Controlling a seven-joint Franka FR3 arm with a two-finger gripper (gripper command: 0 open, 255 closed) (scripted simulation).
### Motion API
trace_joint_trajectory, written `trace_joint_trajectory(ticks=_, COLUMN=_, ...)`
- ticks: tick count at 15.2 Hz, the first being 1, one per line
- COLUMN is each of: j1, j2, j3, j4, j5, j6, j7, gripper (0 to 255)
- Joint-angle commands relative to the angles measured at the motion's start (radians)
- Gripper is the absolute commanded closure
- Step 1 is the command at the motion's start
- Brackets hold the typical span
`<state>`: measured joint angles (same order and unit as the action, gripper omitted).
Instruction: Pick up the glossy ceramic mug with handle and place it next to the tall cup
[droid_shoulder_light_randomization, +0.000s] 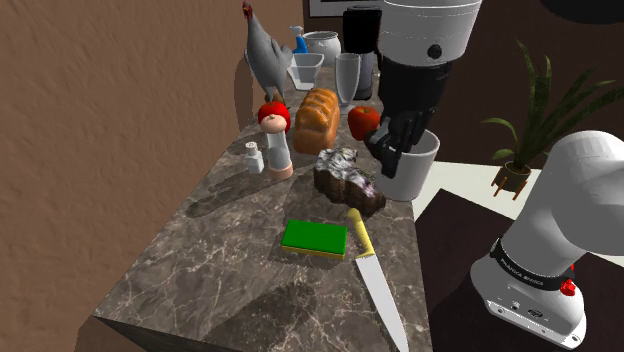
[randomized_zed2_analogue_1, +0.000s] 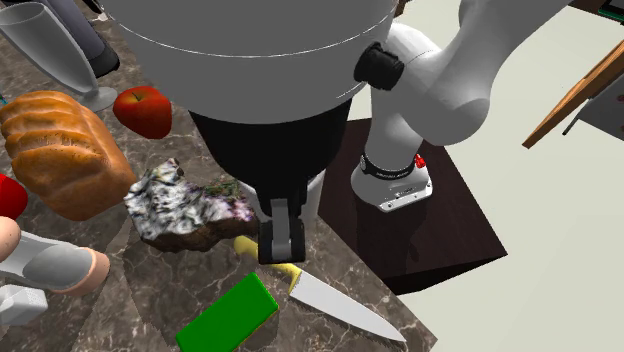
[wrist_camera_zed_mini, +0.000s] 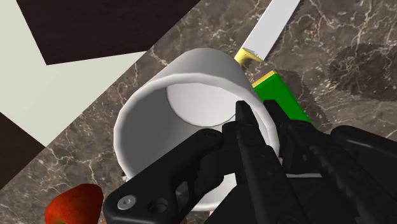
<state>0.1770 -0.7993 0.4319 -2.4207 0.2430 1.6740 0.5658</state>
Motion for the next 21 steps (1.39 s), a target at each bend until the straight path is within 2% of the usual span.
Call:
trace_joint_trajectory(ticks=1, j1=-0.004, j2=0.004, j3=-0.008, j4=0.032, j5=-0.007, j6=-0.029, j7=-0.001, gripper=255)
trace_joint_trajectory(ticks=21, j1=-0.034, j2=0.086, j3=-0.049, j4=0.353, j5=-0.056, j6=-0.269, j7=0.008, gripper=255)
